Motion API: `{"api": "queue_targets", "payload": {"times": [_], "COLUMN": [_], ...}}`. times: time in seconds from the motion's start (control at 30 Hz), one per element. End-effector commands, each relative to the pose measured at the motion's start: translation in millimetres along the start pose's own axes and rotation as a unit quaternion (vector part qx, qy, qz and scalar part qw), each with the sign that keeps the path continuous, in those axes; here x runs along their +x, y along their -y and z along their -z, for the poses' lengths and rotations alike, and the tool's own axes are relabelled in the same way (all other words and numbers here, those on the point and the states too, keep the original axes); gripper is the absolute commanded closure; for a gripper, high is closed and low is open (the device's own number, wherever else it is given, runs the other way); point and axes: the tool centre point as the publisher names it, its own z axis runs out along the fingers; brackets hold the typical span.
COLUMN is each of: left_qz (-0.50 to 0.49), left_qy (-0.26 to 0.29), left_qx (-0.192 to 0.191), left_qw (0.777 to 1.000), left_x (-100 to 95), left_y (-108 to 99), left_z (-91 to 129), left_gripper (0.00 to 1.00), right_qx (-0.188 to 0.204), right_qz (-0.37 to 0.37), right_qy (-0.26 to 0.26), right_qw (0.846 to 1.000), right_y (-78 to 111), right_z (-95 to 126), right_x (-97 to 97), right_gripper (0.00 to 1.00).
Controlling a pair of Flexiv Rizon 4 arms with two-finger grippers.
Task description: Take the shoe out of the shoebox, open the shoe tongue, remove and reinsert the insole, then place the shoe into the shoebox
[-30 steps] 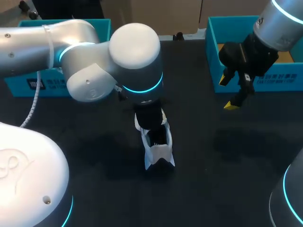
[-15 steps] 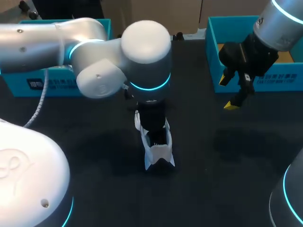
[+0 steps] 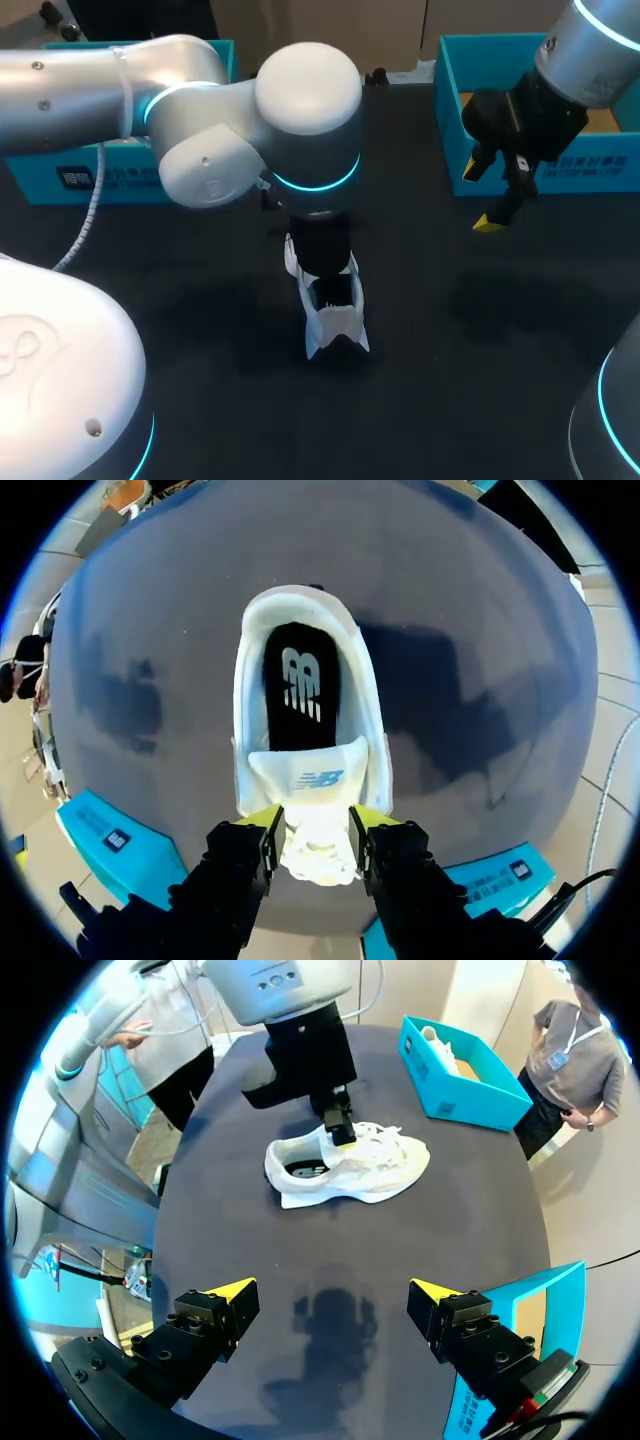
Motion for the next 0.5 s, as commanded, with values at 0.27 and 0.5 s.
{"api": "queue_targets", "payload": {"times": [0.27,0.5], "left_qz": [-0.003,0.059], "left_qy": [-0.006,0.002], "left_qx": [0.019,0.015], "left_qw": [1.000,0.998], "left_x": [-4.9,3.2], "left_y": [22,13], "left_z": [-16,8], "left_gripper": [0.61,0.45], "right_qx": [0.001,0.001], "right_qz": [0.000,0.000], "right_qy": [0.000,0.000], "right_qw": [1.000,1.000], "right_y": [0.3,0.3], "right_z": [-1,-1], "right_x": [0.0,0.0], "right_gripper": [0.00,0.00]}}
